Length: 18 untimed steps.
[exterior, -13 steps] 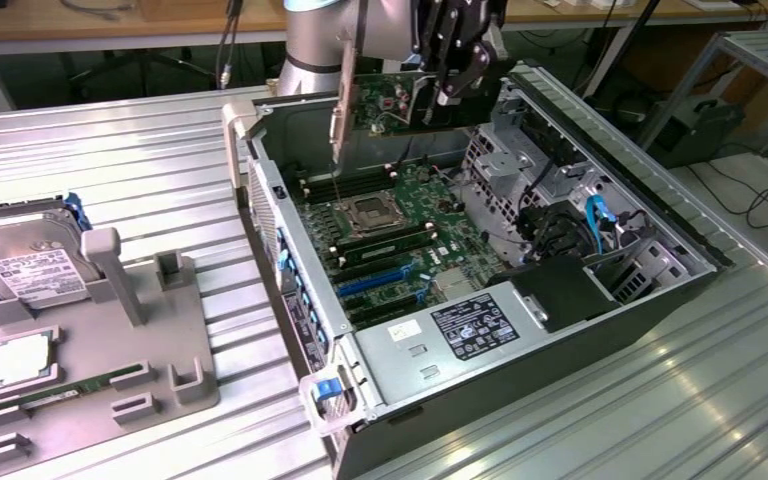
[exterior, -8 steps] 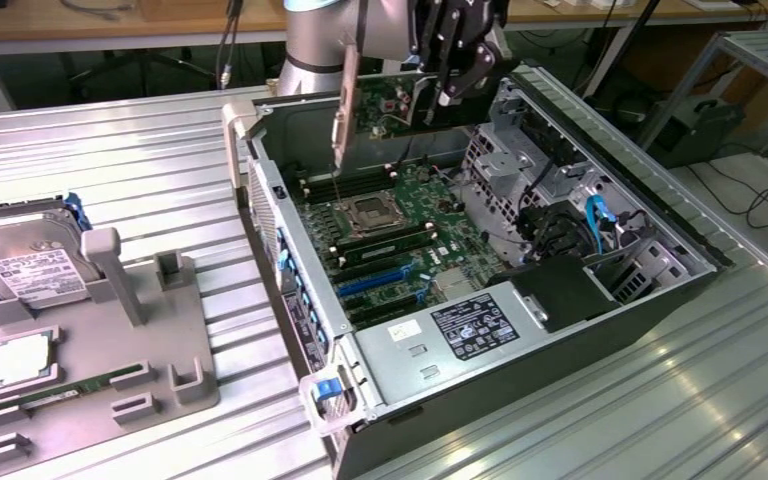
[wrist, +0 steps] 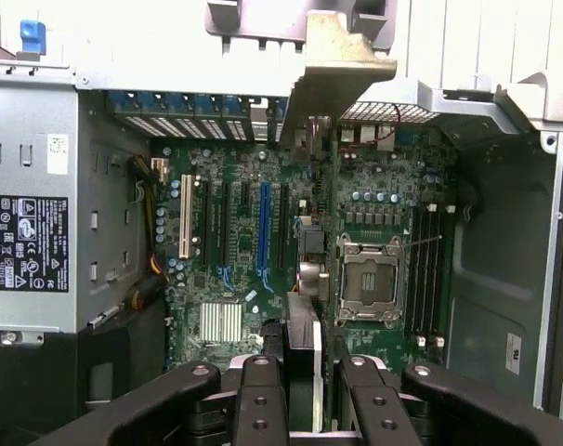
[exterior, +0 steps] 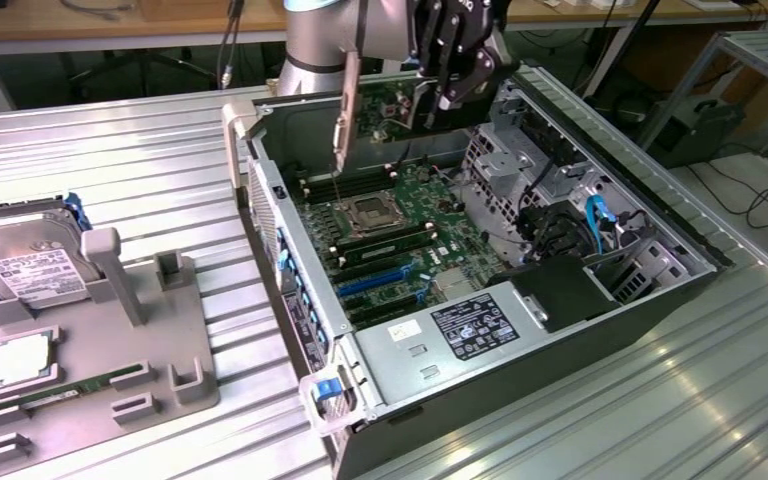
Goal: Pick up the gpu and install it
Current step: 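Insert the gpu into the slot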
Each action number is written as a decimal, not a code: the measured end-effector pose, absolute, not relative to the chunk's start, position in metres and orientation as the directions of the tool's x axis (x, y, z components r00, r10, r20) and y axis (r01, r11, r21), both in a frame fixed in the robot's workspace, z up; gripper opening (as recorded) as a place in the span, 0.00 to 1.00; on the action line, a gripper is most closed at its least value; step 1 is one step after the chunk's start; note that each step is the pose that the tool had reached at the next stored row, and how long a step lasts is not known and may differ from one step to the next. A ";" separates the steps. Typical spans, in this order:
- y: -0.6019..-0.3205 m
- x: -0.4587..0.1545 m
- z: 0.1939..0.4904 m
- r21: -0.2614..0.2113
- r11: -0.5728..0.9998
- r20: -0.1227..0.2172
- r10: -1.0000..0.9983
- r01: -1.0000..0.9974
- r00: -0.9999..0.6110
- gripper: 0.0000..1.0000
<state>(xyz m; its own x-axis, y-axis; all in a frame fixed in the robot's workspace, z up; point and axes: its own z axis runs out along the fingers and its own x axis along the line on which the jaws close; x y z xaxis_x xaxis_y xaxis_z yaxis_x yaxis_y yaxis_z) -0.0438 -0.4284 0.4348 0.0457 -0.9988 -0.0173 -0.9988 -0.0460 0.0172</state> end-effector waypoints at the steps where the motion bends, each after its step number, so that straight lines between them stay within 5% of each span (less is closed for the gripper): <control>1: -0.428 -0.044 0.434 0.012 -0.046 -0.017 -0.999 -0.999 0.046 0.27; 18: -0.428 -0.044 0.426 -0.012 -0.046 -0.015 -0.999 -0.999 0.046 0.27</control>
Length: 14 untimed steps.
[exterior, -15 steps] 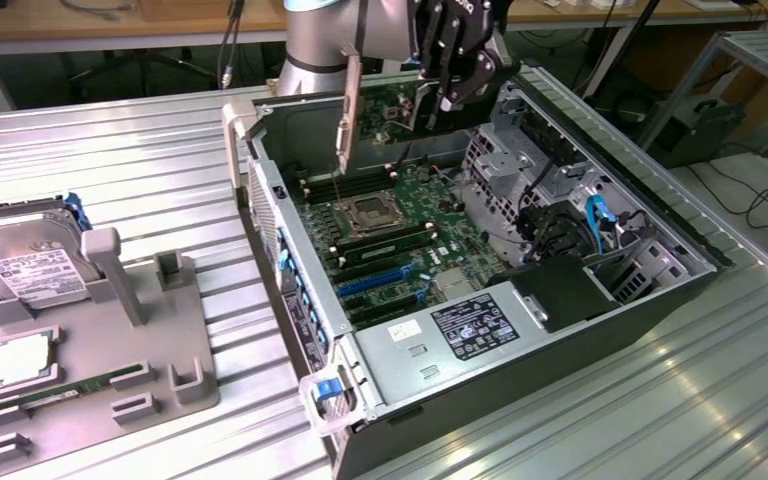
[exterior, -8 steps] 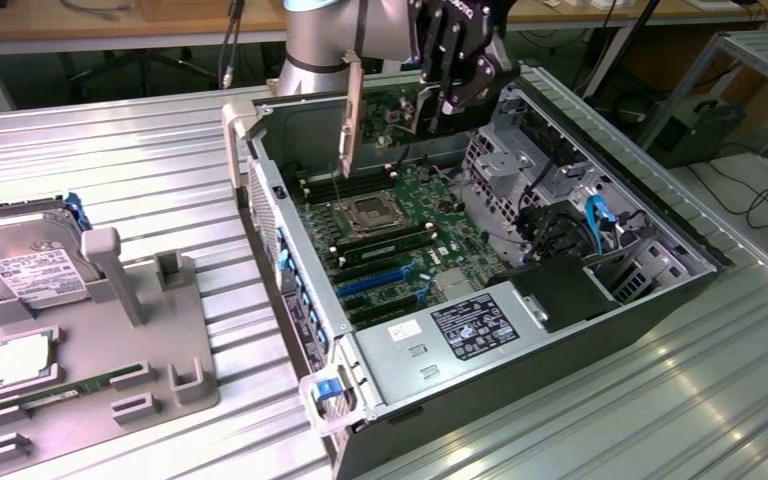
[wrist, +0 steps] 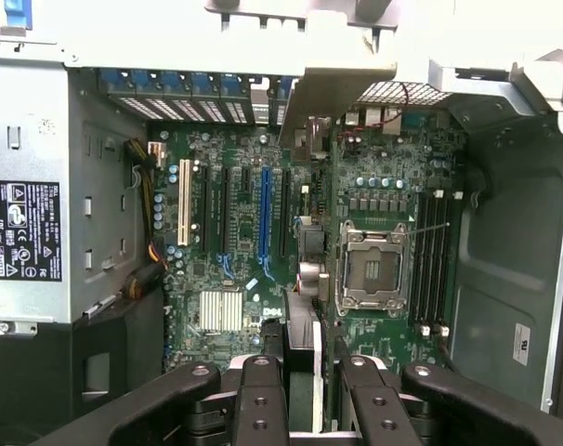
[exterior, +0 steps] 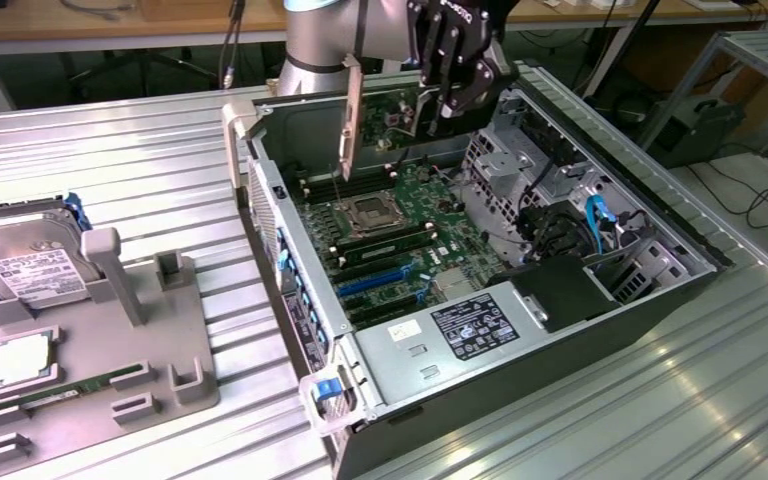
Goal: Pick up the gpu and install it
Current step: 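Insert the gpu into the slot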
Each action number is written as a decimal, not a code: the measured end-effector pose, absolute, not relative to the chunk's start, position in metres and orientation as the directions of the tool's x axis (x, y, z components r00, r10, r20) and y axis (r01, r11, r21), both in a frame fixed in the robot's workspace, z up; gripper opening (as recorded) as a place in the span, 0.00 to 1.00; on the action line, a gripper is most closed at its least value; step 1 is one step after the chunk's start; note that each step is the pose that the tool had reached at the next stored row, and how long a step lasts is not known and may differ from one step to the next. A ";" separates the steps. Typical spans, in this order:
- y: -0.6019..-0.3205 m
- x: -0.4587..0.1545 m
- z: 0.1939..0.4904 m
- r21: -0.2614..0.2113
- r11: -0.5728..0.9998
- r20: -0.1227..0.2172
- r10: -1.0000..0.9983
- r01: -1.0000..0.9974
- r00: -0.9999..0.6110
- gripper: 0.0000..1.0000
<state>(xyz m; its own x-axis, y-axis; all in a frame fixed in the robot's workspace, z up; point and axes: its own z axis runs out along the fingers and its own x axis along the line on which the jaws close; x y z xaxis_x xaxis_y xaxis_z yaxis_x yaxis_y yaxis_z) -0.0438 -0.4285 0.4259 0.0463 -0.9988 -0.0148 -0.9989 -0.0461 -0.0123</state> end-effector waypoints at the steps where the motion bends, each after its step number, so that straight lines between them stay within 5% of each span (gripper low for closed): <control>1: -0.428 -0.044 0.425 -0.012 -0.046 -0.015 -0.999 -0.999 0.046 0.27; 14: -0.428 -0.044 0.417 -0.012 -0.046 -0.015 -0.999 -0.999 0.046 0.27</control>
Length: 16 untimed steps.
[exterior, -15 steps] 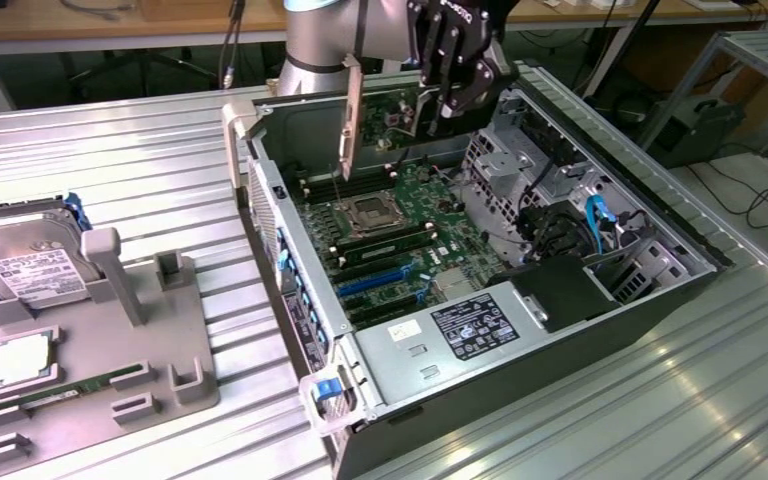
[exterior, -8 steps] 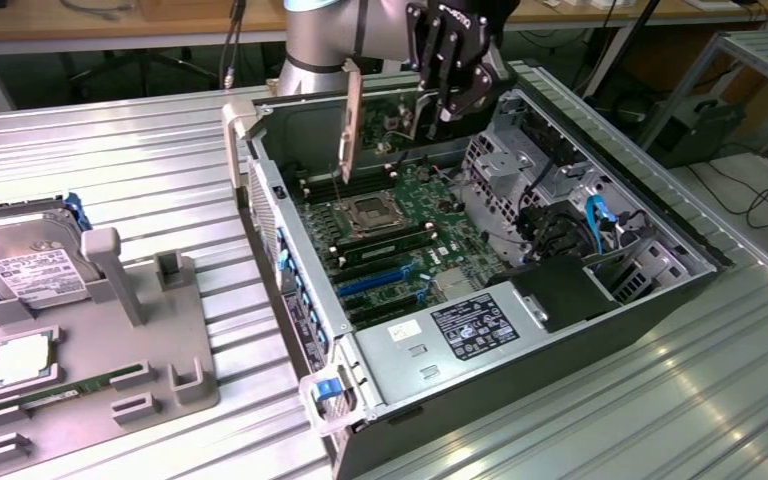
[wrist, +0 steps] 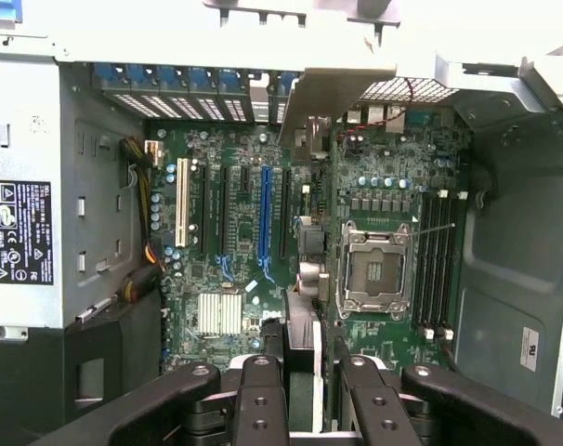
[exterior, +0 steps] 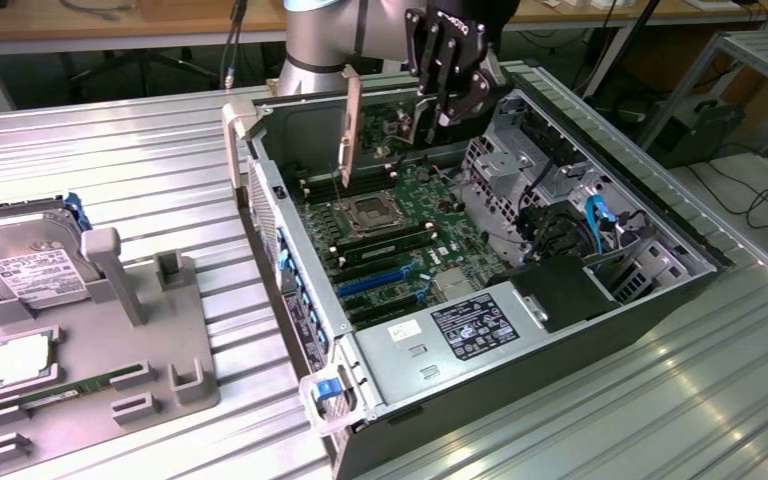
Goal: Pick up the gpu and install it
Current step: 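Insert the gpu into the slot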
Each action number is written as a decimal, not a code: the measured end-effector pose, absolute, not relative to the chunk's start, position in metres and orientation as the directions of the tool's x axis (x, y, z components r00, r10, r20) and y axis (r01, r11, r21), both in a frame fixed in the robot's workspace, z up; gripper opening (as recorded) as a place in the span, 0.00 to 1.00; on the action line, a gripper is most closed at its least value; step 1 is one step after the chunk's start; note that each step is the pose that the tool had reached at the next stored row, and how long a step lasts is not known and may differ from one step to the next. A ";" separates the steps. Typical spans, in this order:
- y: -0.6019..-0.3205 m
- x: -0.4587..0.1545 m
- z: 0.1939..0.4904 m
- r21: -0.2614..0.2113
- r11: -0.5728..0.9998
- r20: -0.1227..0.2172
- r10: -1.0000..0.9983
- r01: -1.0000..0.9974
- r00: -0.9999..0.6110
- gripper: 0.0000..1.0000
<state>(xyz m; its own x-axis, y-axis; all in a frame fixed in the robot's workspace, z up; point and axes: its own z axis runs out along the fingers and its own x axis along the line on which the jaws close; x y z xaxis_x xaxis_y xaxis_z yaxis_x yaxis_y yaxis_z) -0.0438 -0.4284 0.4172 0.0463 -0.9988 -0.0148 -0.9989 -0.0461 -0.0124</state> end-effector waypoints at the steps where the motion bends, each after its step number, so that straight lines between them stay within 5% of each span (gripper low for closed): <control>1: -0.428 -0.044 0.417 -0.012 -0.046 -0.015 -0.999 -0.999 0.046 0.27; 16: -0.428 -0.044 0.411 -0.012 -0.046 -0.015 -0.999 -0.999 0.046 0.27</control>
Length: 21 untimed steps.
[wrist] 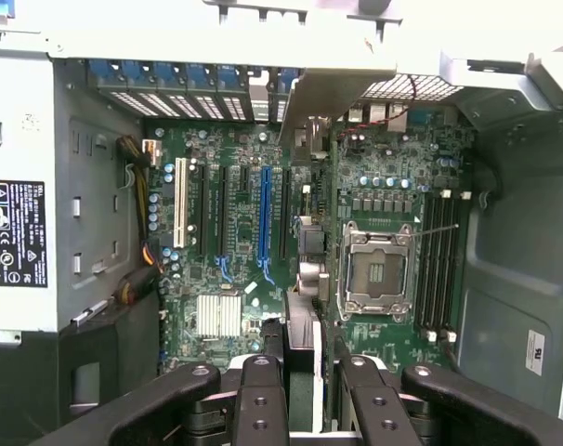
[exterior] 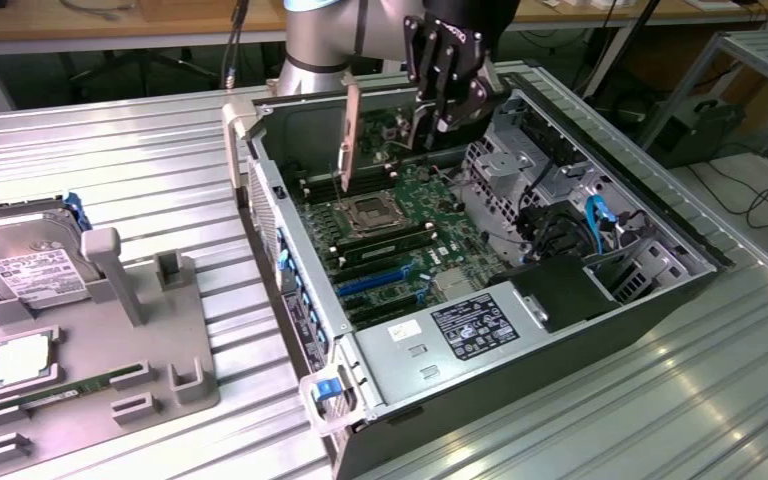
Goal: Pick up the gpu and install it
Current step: 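Insert the gpu into the slot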
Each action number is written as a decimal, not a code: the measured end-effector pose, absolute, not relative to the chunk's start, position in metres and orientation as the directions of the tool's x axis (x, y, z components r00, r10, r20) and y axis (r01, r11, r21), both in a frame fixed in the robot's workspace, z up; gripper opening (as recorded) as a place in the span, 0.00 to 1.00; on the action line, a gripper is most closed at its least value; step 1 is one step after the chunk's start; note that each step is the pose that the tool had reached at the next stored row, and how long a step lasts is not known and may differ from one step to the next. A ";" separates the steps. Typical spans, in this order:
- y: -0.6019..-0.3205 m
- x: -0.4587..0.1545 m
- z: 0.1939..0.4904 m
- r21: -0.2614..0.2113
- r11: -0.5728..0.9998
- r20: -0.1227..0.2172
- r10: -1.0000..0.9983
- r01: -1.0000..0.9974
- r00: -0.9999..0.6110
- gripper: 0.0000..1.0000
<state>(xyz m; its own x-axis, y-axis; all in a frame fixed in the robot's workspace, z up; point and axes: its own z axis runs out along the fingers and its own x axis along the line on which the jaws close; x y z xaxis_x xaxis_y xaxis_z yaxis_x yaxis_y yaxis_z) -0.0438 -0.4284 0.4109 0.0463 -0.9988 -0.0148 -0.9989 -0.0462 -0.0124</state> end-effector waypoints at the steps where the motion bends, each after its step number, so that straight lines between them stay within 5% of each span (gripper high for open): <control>1: -0.428 -0.044 0.410 -0.012 -0.046 -0.015 -0.999 -0.999 0.046 0.27; 21: -0.428 -0.044 0.403 -0.012 -0.046 -0.015 -0.999 -0.999 0.046 0.27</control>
